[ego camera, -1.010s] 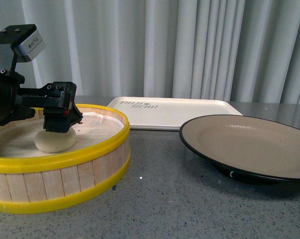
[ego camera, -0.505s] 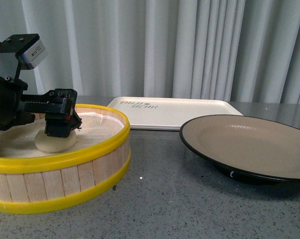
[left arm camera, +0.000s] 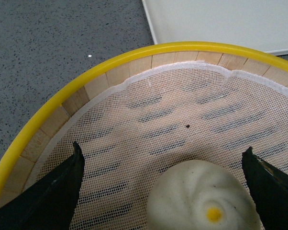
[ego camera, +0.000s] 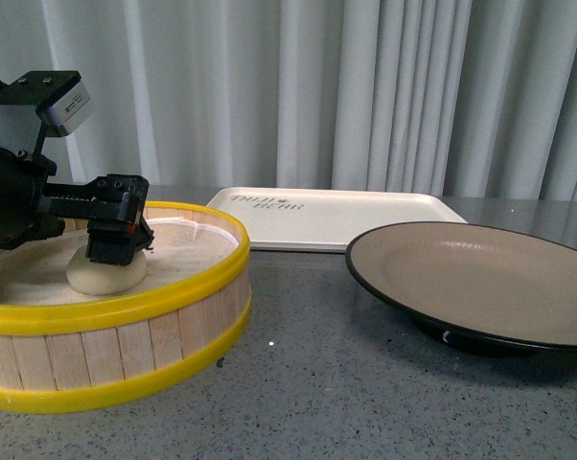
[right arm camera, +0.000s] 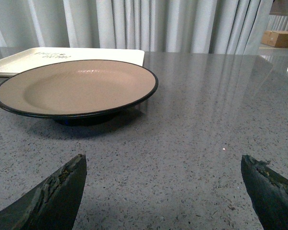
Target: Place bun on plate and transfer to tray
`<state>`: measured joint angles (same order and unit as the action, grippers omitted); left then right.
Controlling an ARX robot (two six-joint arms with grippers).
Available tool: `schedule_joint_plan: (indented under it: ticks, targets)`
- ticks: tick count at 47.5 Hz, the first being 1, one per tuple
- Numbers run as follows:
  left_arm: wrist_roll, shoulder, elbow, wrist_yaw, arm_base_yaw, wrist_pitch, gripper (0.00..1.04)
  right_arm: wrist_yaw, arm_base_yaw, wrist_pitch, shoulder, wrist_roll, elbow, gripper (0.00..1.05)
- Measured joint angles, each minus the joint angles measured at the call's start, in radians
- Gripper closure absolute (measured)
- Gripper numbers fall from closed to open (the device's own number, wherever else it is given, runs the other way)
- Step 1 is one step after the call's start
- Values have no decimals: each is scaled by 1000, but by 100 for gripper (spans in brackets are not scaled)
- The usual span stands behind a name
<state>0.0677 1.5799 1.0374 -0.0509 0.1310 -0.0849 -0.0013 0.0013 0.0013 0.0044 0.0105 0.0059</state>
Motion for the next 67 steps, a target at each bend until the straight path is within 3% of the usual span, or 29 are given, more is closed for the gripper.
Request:
schedule_joint_plan:
  ticks: [15,18,29,38,43,67]
  targets:
    - [15,18,5,6,-20,-7,7,0,0,0,0,0,0,8]
    - [18,24,8,10,-26,-10,12,0,0,0,0,0,0,8]
    - [-4,46,12,-31,-40,-18,47,0,0,0,0,0,0,8]
    - [-48,45,9,-71,-41,-9,83,0,0,0,0,0,0,8]
    - [-68,29,8,-81,-41,-5,99,0,0,0,0,0,0,8]
    - [-43,-70,59,-123,28,-50,100,0,0,0,0,0,0,8]
